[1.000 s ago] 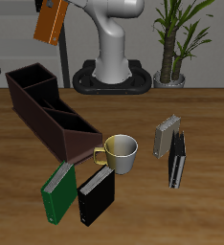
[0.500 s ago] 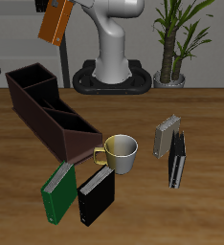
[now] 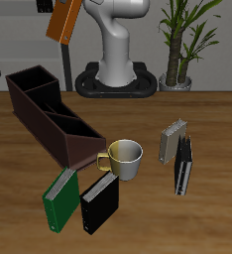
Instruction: Place the orange book into the right desk caddy's back compartment
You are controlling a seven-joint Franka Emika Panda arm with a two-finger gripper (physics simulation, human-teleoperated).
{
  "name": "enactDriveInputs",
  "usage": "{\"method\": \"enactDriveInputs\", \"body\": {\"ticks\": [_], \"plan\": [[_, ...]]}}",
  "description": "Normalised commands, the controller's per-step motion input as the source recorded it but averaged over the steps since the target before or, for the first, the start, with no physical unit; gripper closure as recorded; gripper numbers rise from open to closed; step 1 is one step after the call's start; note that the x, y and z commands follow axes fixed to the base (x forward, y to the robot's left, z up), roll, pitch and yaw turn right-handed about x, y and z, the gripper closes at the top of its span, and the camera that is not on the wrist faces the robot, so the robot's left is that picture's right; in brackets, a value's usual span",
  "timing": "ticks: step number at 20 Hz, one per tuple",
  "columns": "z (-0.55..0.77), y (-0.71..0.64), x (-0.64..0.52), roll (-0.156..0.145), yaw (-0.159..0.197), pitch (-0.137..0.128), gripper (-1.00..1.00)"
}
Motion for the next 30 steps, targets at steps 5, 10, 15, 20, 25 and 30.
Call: {"method": "enactDriveInputs", "body": {"ticks": [5,10,15,20,25,30], "plan": [[-0.07,0.01,0.14,0.008,-0.018,0.028,1.00],[-0.22,0.05,0.19,0.023,0.030,0.035,1.00],[-0.06,-0.03,0.03,-0.001,-0.012,0.022,1.00],[-0.10,-0.11,0.02,-0.013,0.008,0.015,1.00],[-0.08,-0.08,-0.03,-0.011,-0.014,0.004,1.00],[-0.14,-0.07,0.11,-0.008,-0.003,0.012,1.00]]}}
